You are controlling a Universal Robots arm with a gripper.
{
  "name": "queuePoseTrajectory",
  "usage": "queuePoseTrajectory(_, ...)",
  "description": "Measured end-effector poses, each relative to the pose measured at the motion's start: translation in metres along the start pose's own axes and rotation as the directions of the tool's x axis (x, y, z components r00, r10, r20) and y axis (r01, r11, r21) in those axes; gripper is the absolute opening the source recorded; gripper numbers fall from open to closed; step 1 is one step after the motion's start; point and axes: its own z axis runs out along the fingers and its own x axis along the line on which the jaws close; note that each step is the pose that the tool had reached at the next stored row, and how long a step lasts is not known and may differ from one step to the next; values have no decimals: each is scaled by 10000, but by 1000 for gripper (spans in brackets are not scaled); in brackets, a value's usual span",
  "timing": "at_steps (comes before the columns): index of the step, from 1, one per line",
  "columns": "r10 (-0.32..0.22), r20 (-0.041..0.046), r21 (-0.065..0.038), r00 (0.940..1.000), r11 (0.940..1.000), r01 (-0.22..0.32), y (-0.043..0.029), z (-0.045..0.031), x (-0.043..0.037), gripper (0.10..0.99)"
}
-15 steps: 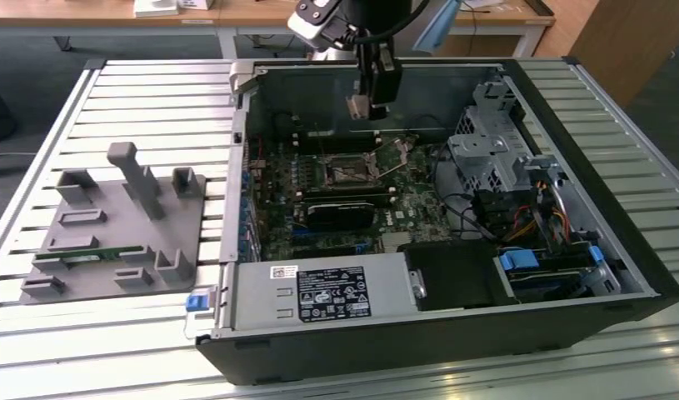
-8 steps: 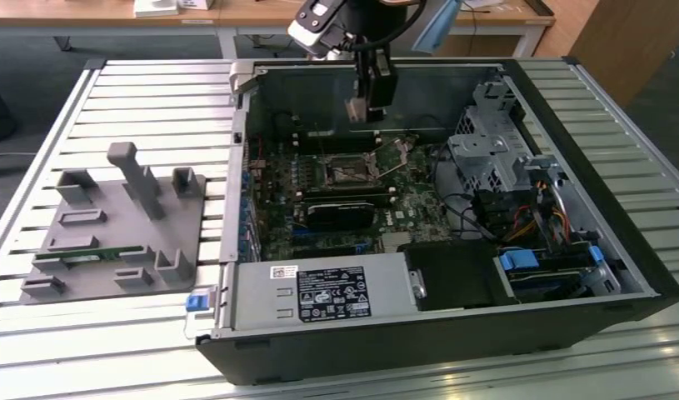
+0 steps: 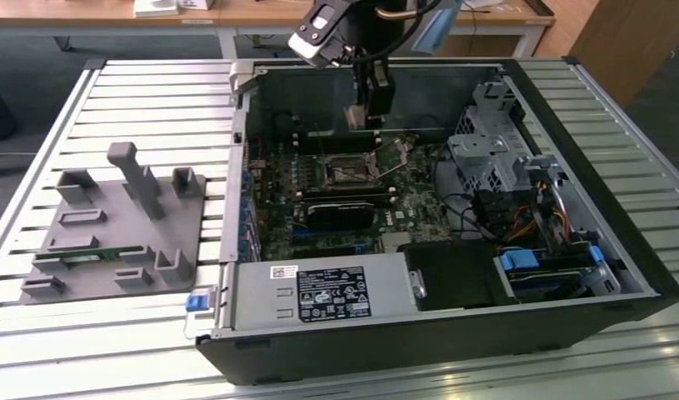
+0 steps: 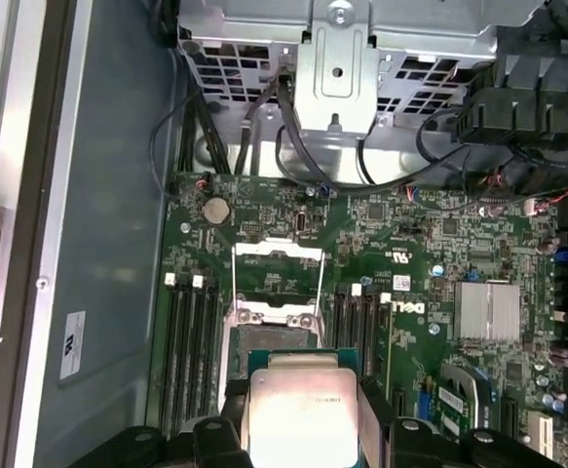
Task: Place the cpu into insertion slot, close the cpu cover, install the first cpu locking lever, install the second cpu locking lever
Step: 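Place the cpu into insertion slot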
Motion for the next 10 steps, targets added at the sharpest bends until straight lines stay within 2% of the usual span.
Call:
queuePoseTrajectory(5, -5, 45, -5, 10000, 10000, 5, -9, 85, -1, 529)
queuePoseTrajectory(10, 58, 53, -45, 10000, 10000, -58, -11, 103, -1, 529)
